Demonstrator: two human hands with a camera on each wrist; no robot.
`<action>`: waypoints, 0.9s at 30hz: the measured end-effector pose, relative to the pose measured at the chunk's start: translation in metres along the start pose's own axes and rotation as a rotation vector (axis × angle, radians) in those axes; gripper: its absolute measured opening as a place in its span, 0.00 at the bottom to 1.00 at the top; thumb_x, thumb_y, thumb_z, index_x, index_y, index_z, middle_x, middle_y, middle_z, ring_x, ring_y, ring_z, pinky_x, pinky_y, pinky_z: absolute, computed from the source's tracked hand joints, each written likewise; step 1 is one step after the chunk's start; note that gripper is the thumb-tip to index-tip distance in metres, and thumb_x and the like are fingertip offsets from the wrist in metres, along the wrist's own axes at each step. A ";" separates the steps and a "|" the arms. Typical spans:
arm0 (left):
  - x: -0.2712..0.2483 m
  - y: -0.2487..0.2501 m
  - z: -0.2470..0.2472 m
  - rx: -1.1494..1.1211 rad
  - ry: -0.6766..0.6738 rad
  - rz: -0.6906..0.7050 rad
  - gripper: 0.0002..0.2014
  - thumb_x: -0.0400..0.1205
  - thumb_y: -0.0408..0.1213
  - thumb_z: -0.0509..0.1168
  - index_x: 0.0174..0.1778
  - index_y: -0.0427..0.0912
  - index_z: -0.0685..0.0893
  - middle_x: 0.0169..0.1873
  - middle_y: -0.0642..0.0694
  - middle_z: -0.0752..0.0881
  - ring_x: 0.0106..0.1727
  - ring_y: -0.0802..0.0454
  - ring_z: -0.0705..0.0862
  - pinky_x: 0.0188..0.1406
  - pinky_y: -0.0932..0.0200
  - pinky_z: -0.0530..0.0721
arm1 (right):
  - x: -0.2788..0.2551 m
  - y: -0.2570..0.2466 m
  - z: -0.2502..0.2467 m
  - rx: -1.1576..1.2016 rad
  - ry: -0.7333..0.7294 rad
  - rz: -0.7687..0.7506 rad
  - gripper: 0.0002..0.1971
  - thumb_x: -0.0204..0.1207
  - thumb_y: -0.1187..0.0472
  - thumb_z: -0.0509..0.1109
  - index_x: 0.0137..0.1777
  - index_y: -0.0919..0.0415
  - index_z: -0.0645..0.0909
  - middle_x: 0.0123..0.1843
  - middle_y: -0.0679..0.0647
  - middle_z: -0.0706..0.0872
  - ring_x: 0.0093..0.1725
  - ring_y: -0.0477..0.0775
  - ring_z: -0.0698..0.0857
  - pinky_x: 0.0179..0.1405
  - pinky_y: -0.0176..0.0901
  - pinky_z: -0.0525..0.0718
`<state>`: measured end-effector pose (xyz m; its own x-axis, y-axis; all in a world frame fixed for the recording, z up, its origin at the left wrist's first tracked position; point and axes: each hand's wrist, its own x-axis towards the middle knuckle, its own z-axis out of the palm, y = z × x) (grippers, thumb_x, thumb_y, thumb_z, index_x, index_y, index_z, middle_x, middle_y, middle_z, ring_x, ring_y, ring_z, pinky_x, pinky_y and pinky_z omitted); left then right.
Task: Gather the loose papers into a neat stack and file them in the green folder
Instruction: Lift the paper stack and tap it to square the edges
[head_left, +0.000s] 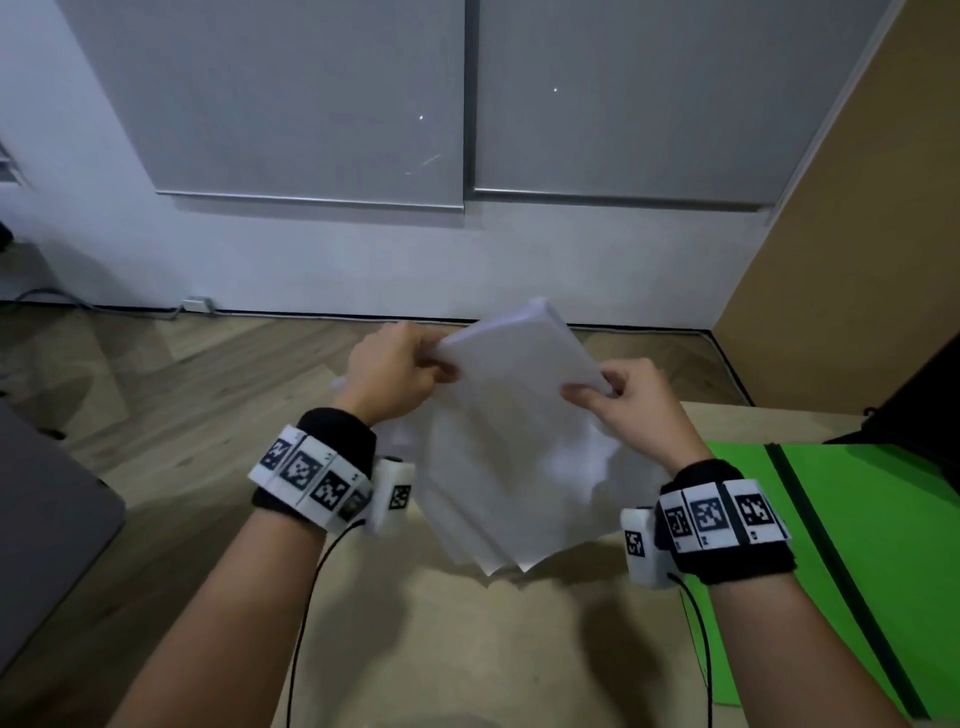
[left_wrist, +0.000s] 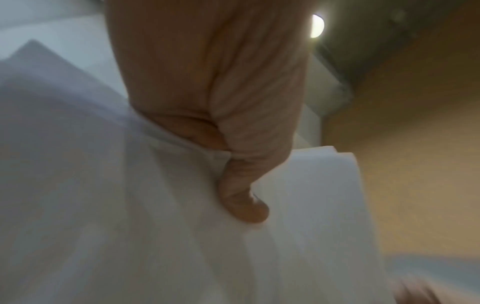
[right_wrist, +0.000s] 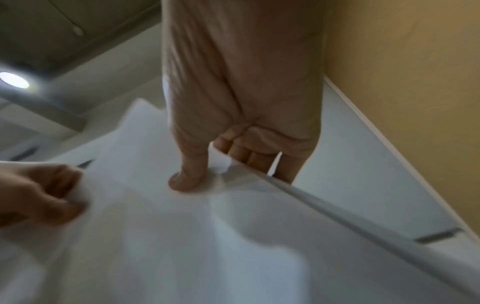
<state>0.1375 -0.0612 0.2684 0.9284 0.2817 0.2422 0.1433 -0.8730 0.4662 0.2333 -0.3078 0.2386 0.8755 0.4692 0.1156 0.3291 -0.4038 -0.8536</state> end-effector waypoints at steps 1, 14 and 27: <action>-0.001 -0.012 -0.002 -0.078 0.000 -0.035 0.04 0.68 0.45 0.74 0.35 0.50 0.89 0.33 0.37 0.87 0.47 0.40 0.91 0.42 0.50 0.82 | -0.002 0.011 -0.003 -0.003 -0.016 0.038 0.06 0.69 0.54 0.78 0.40 0.56 0.90 0.35 0.46 0.92 0.36 0.43 0.89 0.38 0.41 0.84; -0.036 -0.091 0.000 -0.825 0.131 -0.335 0.08 0.78 0.26 0.69 0.34 0.38 0.85 0.17 0.59 0.87 0.17 0.67 0.83 0.19 0.72 0.80 | -0.019 0.066 0.015 0.581 0.048 0.295 0.19 0.60 0.47 0.81 0.45 0.58 0.84 0.41 0.49 0.94 0.44 0.59 0.89 0.44 0.42 0.89; -0.078 -0.078 0.072 -1.078 0.107 -0.547 0.21 0.82 0.35 0.67 0.72 0.37 0.76 0.59 0.47 0.82 0.47 0.66 0.82 0.38 0.81 0.82 | -0.029 0.068 0.046 0.554 0.293 0.207 0.06 0.77 0.71 0.69 0.48 0.62 0.84 0.33 0.39 0.92 0.34 0.36 0.90 0.35 0.30 0.85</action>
<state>0.0782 -0.0439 0.1520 0.7944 0.5851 -0.1629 0.1015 0.1365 0.9854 0.2144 -0.3130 0.1538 0.9870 0.1605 -0.0122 -0.0185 0.0377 -0.9991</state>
